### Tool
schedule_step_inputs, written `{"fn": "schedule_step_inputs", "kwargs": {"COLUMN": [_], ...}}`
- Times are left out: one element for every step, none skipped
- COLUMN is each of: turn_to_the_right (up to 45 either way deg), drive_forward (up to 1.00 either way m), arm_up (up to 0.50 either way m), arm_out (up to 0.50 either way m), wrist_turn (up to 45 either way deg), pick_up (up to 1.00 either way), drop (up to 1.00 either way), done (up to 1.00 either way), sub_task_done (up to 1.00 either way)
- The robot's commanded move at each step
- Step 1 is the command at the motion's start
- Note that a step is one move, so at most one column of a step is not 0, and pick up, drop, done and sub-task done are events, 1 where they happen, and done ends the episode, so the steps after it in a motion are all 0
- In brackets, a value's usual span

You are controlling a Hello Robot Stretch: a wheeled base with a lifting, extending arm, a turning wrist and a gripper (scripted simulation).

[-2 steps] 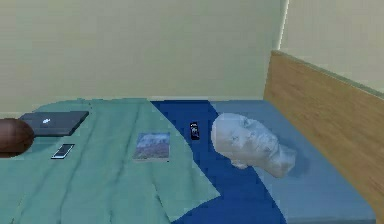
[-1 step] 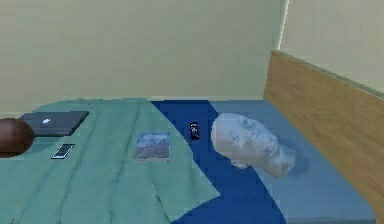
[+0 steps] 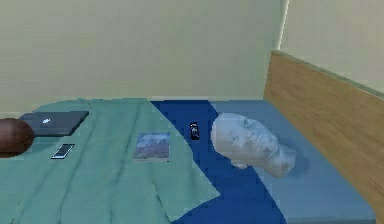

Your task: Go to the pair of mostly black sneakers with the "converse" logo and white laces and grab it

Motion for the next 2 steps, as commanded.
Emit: {"fn": "schedule_step_inputs", "kwargs": {"turn_to_the_right": [0.0, 0.0], "drive_forward": [0.0, 0.0], "arm_up": [0.0, 0.0], "arm_out": [0.0, 0.0], "wrist_turn": [45.0, 45.0], "pick_up": [0.0, 0.0], "drop": [0.0, 0.0], "done": [0.0, 0.0], "sub_task_done": [0.0, 0.0]}}
